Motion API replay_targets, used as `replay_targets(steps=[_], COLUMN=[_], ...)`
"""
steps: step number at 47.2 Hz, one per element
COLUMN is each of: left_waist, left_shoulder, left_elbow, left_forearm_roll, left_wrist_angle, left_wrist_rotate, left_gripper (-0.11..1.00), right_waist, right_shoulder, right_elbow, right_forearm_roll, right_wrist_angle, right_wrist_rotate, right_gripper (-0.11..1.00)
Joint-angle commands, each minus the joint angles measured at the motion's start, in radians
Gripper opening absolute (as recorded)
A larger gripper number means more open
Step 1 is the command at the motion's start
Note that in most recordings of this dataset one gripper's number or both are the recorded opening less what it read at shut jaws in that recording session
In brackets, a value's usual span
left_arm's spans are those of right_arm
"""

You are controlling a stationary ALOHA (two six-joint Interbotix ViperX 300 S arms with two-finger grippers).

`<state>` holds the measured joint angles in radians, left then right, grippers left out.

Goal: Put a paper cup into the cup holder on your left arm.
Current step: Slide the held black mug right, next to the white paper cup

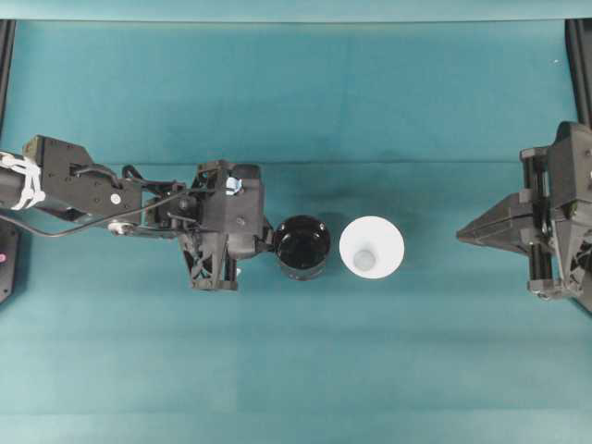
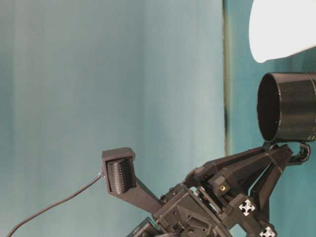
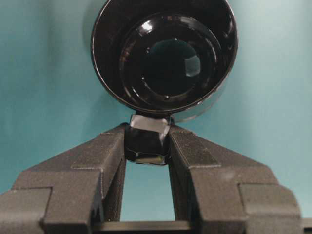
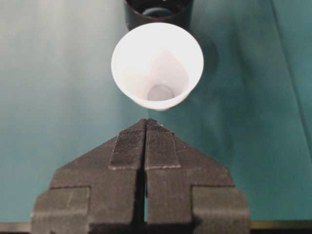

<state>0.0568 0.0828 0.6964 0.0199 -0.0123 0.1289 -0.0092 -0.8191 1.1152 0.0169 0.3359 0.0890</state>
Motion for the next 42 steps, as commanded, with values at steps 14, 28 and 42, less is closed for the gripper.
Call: replay_targets(steps=[14,28,42], left_waist=[0.002,0.002,-0.003], left_shoulder=[0.012,0.026,0.026], left_elbow=[-0.023,-0.048,-0.048], left_forearm_roll=[0.002,0.002,0.002], left_wrist_angle=[-0.003,0.063,0.054], left_wrist_rotate=[-0.005,-0.005,0.006], left_gripper=[0.3,0.3,0.3], right_waist=[0.0,-0.002,0.0], right_shoulder=[0.003,0.005,0.005], right_elbow=[-0.026,-0.034,-0.034], right_forearm_roll=[0.002,0.002,0.002], right_wrist_angle=[-0.009,-0.011,-0.008], right_wrist_rotate=[0.008,0.008,0.008], right_gripper=[-0.02,-0.02,-0.02])
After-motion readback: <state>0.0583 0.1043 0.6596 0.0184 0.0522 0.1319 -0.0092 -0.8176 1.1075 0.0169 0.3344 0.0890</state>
